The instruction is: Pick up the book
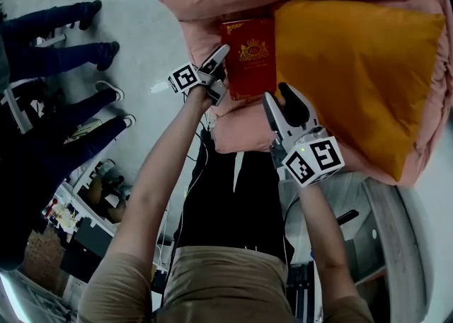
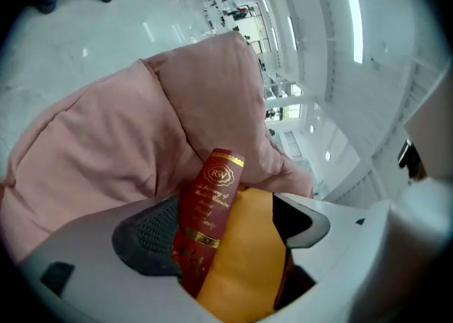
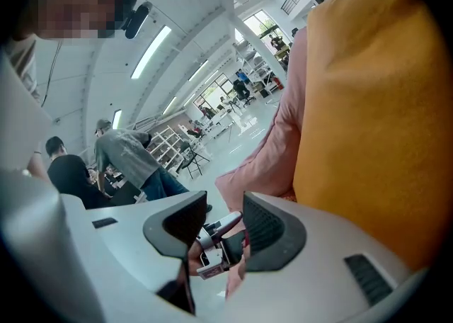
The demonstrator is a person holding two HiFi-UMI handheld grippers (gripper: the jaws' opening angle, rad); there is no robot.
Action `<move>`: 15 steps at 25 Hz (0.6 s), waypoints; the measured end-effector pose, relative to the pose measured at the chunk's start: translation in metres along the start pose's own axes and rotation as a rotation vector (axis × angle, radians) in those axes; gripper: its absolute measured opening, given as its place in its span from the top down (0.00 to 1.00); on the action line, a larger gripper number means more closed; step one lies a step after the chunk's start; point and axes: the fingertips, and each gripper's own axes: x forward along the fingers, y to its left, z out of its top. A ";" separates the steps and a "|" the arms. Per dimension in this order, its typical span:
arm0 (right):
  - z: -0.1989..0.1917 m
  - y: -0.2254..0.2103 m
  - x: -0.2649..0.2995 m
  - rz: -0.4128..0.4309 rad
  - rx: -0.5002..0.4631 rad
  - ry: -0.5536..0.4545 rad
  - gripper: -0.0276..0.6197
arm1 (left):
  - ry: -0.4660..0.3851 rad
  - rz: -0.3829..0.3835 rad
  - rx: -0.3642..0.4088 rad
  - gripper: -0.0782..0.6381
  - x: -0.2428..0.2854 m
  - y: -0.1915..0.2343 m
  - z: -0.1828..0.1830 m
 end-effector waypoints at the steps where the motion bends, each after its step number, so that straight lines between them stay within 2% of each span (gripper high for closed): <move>1: 0.000 0.000 0.000 0.000 0.002 0.000 0.71 | -0.025 -0.032 -0.059 0.30 -0.003 -0.003 0.003; 3: 0.002 0.002 0.000 0.004 0.007 0.001 0.71 | -0.042 -0.085 -0.148 0.31 -0.010 -0.006 0.008; 5: 0.004 0.004 0.000 0.011 0.006 0.003 0.71 | -0.006 -0.112 -0.159 0.31 -0.014 -0.009 0.008; 7: 0.006 0.007 0.000 0.019 0.000 0.003 0.71 | 0.070 -0.128 -0.105 0.31 -0.015 -0.017 0.004; 10: 0.004 0.005 -0.002 0.026 0.012 0.002 0.71 | 0.210 -0.104 0.029 0.31 -0.014 -0.024 -0.009; 12: 0.001 0.001 -0.004 0.027 0.034 0.001 0.71 | 0.248 -0.079 0.087 0.31 -0.013 -0.022 -0.014; 13: -0.001 -0.001 -0.005 0.024 0.041 0.001 0.71 | 0.237 -0.082 0.085 0.31 -0.012 -0.021 -0.013; 15: -0.003 -0.003 -0.008 0.017 0.049 0.004 0.71 | 0.169 -0.123 0.011 0.31 -0.009 -0.023 -0.007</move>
